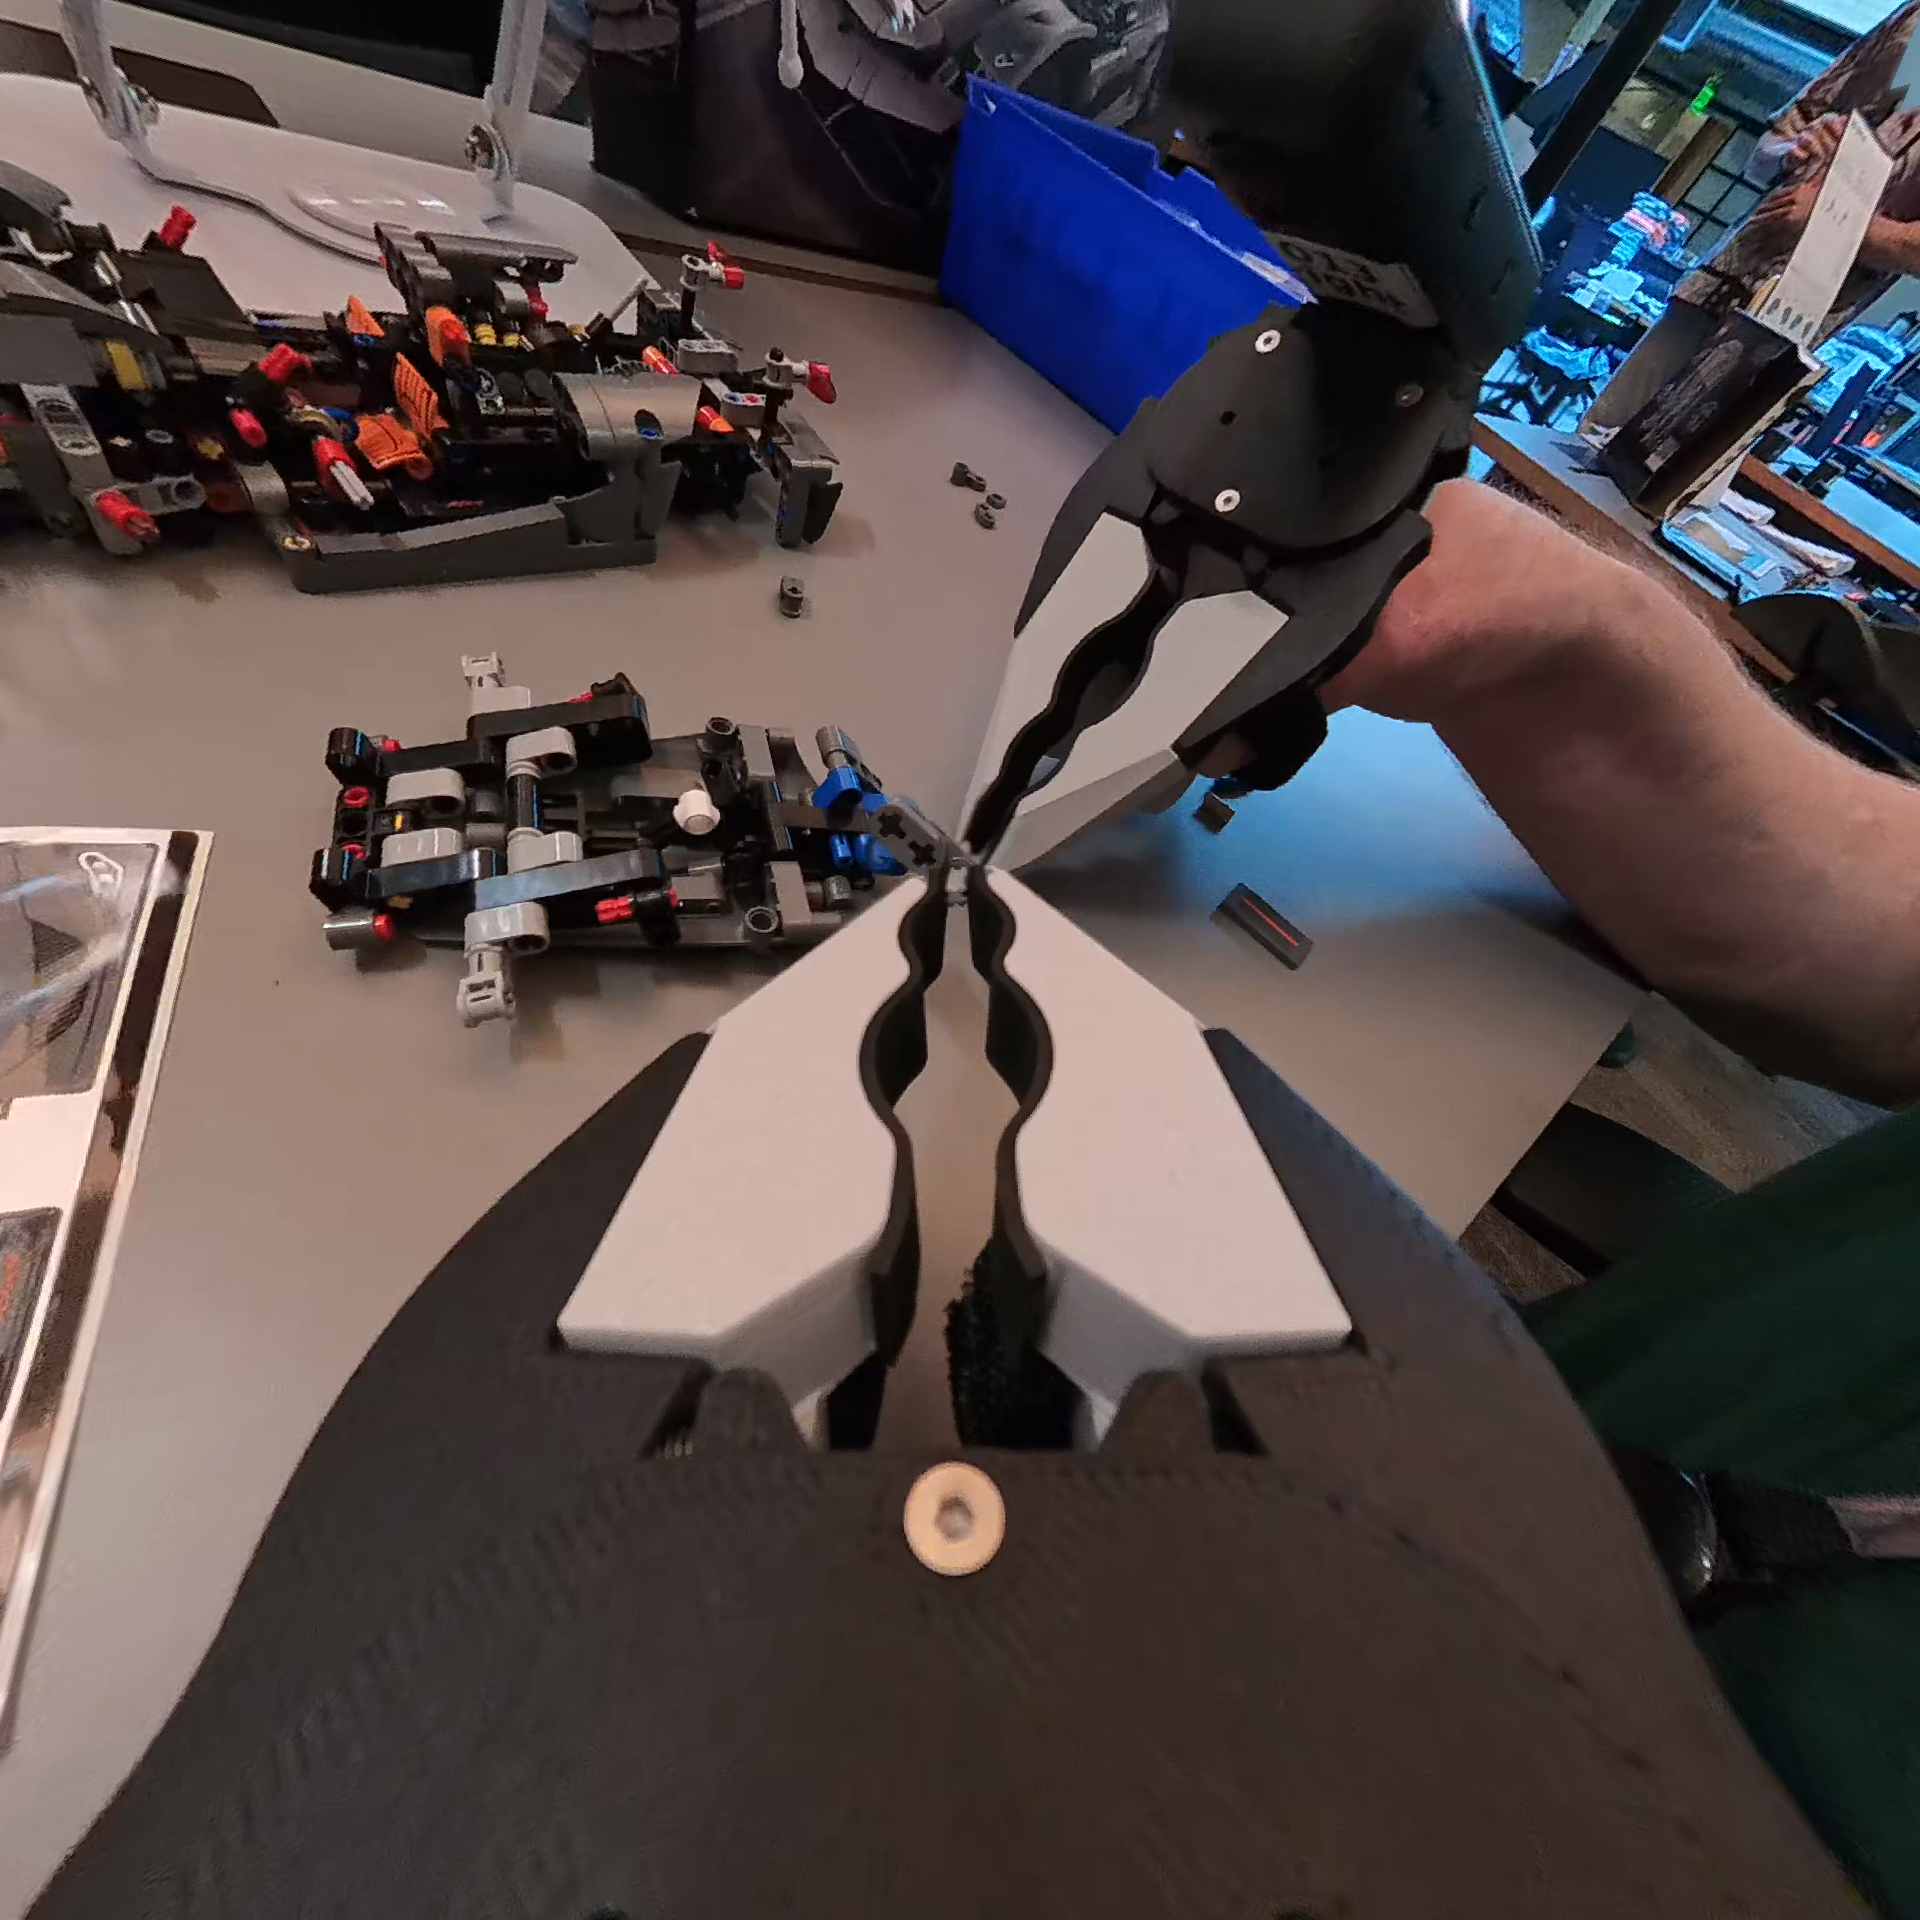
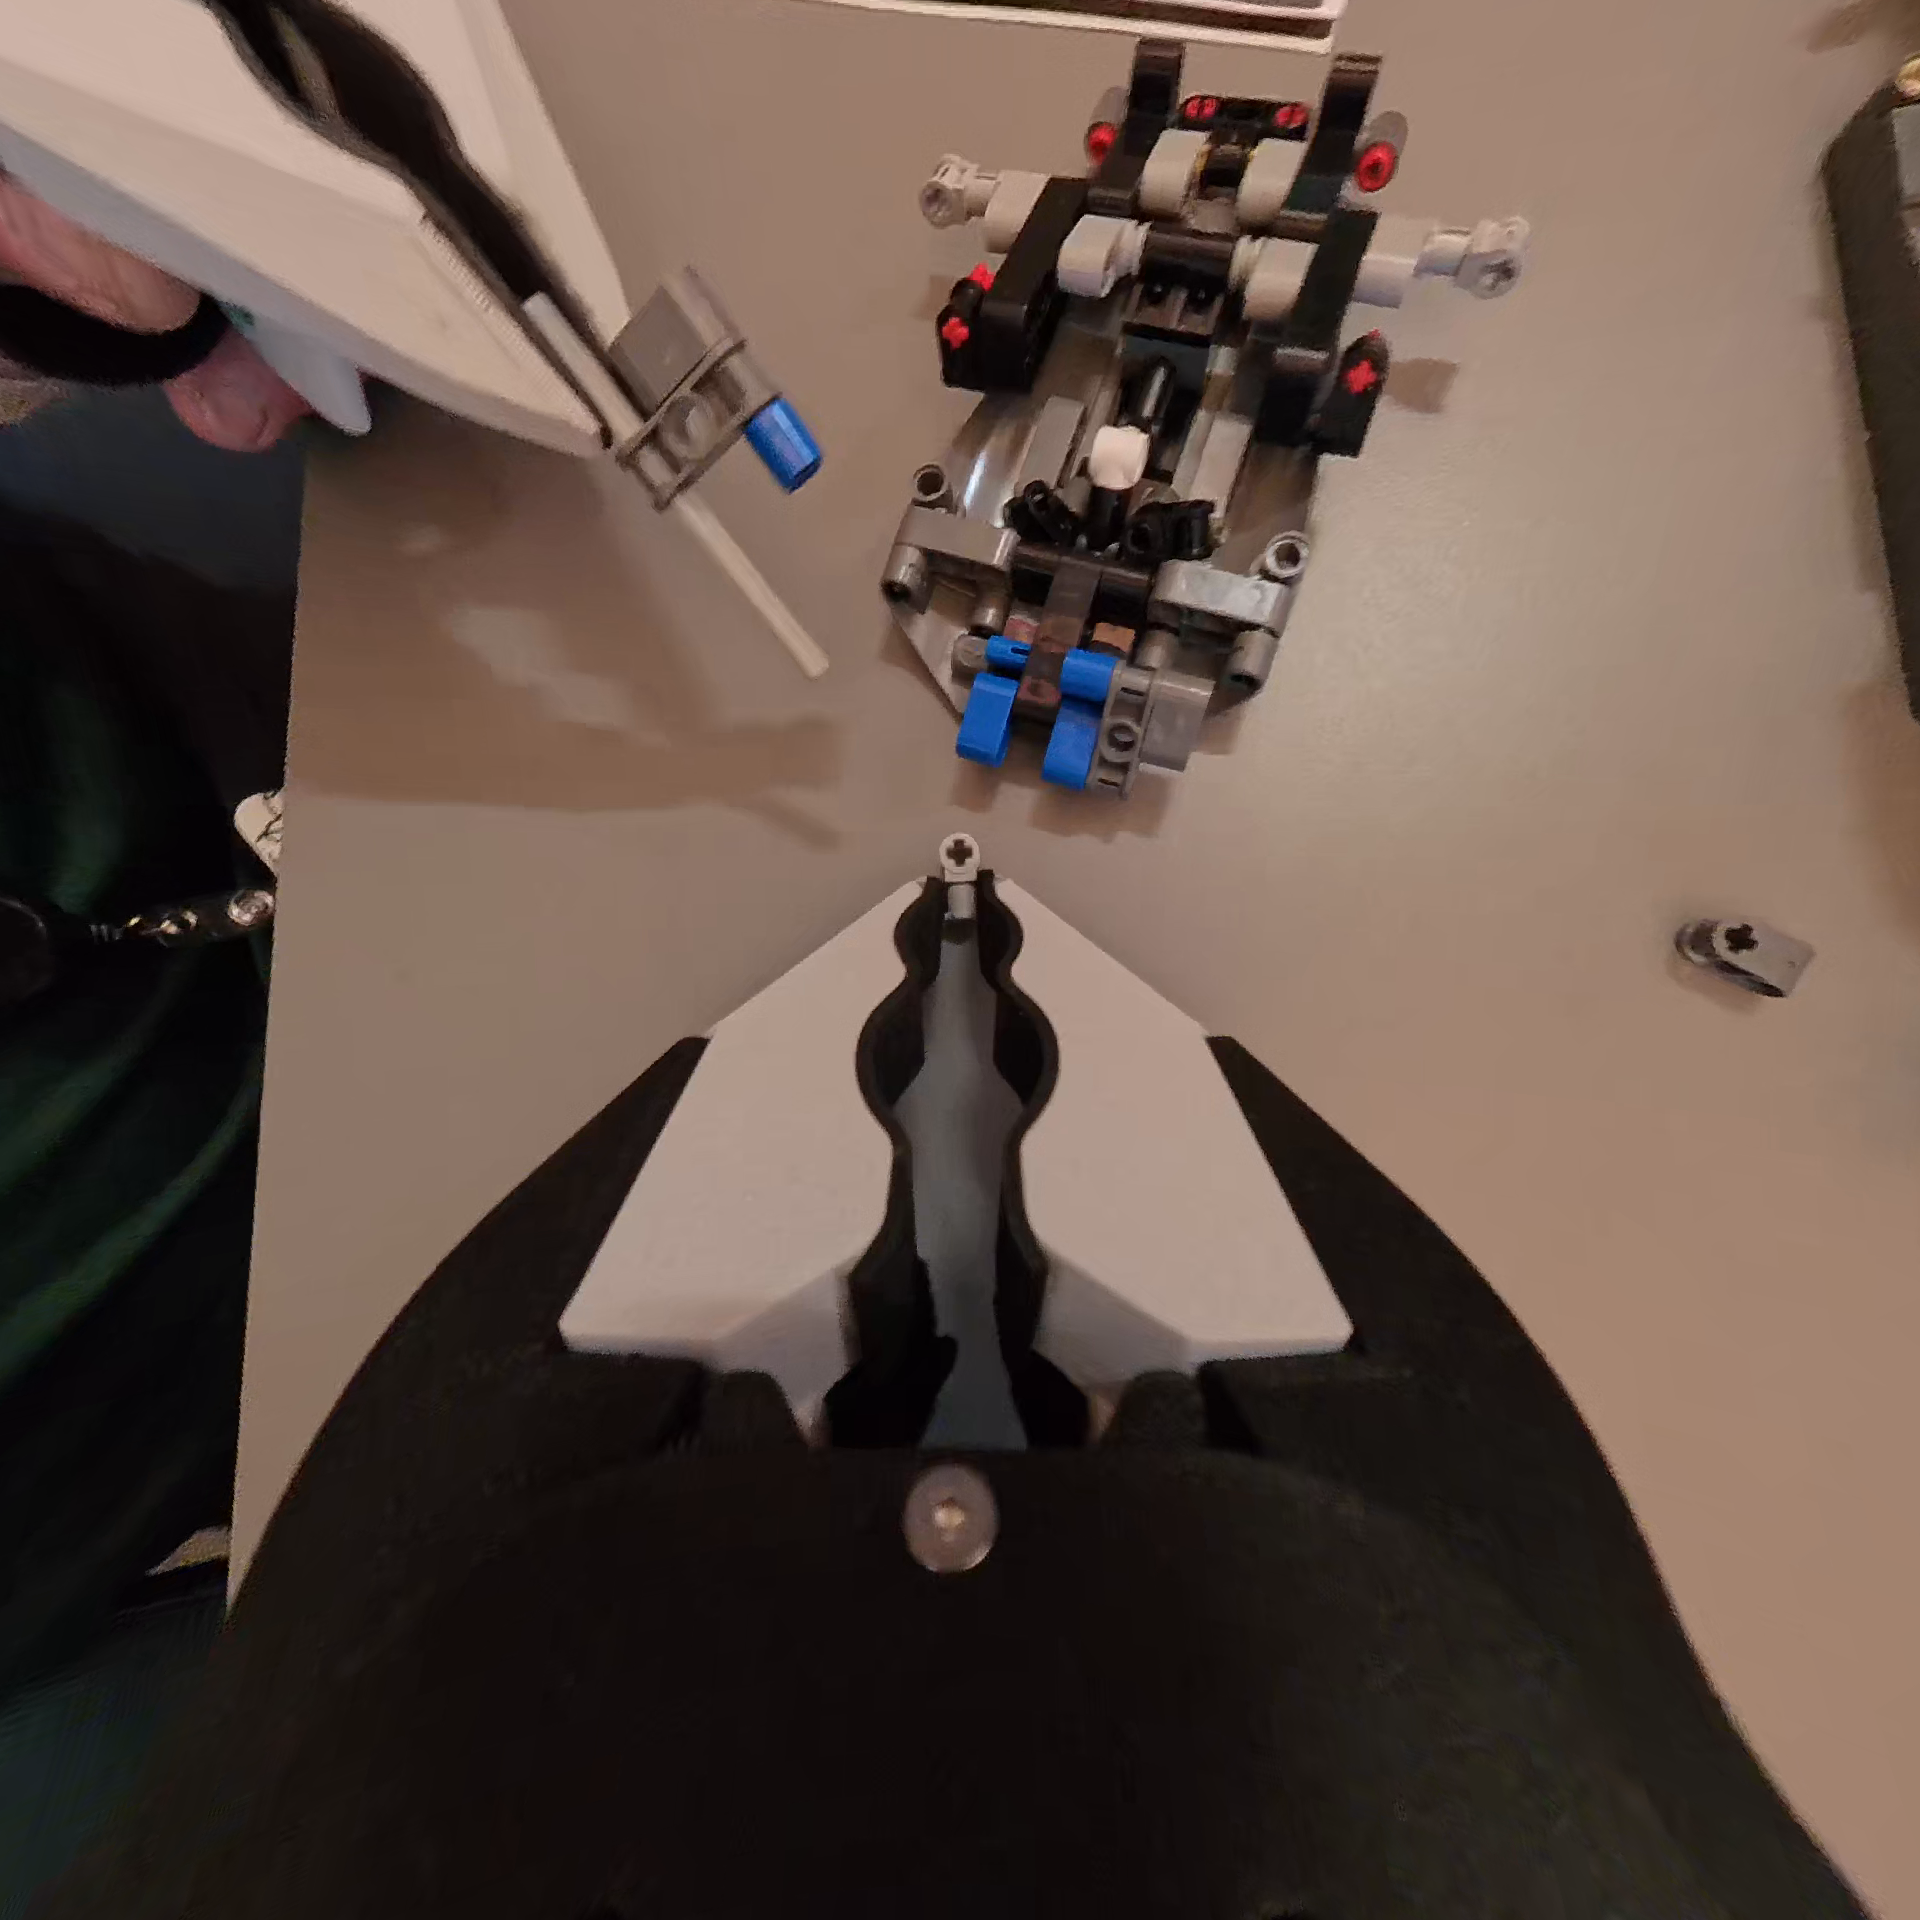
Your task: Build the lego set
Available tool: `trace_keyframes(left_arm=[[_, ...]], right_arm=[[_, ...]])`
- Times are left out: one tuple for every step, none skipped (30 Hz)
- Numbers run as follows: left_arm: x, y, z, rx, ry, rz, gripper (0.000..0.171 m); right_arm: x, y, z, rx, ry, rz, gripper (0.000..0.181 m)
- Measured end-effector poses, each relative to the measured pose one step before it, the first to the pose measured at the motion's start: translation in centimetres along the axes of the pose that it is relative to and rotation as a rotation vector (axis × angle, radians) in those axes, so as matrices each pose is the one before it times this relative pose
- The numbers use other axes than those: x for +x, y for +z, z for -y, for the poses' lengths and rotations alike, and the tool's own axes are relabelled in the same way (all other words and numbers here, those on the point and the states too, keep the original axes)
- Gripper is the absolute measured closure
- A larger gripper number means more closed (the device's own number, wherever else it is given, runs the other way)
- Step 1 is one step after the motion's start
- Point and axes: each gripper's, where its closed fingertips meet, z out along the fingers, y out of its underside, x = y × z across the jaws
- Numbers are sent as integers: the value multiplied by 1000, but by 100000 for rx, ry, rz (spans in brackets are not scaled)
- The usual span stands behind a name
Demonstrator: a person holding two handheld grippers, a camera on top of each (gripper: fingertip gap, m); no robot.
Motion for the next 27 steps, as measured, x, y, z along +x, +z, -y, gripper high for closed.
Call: trace_keyframes(left_arm=[[116, 65, -48, -299, 408, -107, 170], [75, 45, -35, -214, 423, -4, 170], [14, 22, -38, -227, 31, 57, 170], [-46, -3, -46, -273, -392, 129, 170], [-107, -25, -41, -182, -399, 522, 170], [-55, -26, -99, -408, -229, 464, 170], [16, -9, -147, -603, -302, 194, 170], [70, -8, -120, -253, -211, -14, 170], [60, -6, -132, -389, -142, -23, 170], [12, -39, -87, -204, 14, 168, 170], [-22, -35, -9, 72, 10, 209, 170], [-23, -22, -13, 27, -148, 157, 170], [-61, -8, 3, 148, -333, 372, 170], [-34, -21, 52, 489, -361, 310, 170], [53, -1, 29, 440, -588, -143, 170], [41, 35, -55, 105, -1047, 36, 170], [-71, 52, -225, -596, -1414, 937, 170], [68, 69, -259, -593, -1402, 60, 170], [160, 11, -124, -34, -505, -173, 170], [90, -33, 31, 418, 605, 420, 170], [35, -12, 8, 61, 655, 286, 170], [17, 47, -60, -440, 104, -231, 170], [-52, 46, 12, 31, -484, -188, 170], [-44, 17, 111, 581, -425, -125, 170], [-6, 9, 89, 279, -173, -191, 170], [12, 27, 25, -30, -15, -177, 170], [32, 10, 49, 290, 62, -78, 170]], right_arm=[[154, -35, 119, 670, 470, -1001, 175], [-76, -3, 27, 31, -356, 246, 171], [-58, -5, -8, -174, -987, -118, 169], [66, -21, 40, 102, -1007, -942, 168], [16, -46, 37, 79, -633, -444, 168], [-53, -11, -1, -179, -215, 181, 171], [43, 10, -39, -312, -235, -298, 176], [63, 20, -9, -31, -563, -653, 178], [-22, 13, 6, 34, -391, -44, 178], [-27, -3, 0, 4, 65, 260, 178], [89, -32, 61, 433, 197, -311, 178], [92, -110, 168, 1372, 377, -111, 179], [-35, -164, 206, 1724, 1149, 1338, 179], [-90, -157, 155, 1483, 1957, 2174, 179], [-39, -124, 127, 1627, 2498, 2200, 179], [15, -78, 152, 1982, 3059, 2122, 179], [55, -26, 82, 1519, 3385, 2031, 179], [47, 36, -78, 295, 2428, 1529, 179], [-31, 118, -283, -1382, 291, 777, 179], [-26, 148, -330, -2138, -1598, -560, 178], [120, 124, -179, -1724, -2284, -2328, 178], [72, 123, -126, -1796, -2751, -2570, 176], [-130, 128, -131, -2003, -2849, -1299, 174], [-154, 94, 29, -696, -1847, -709, 176], [-23, 22, 164, 591, -384, -572, 177], [-72, 11, 65, 297, 78, 197, 175], [14, -45, -69, -461, -392, -397, 171]])
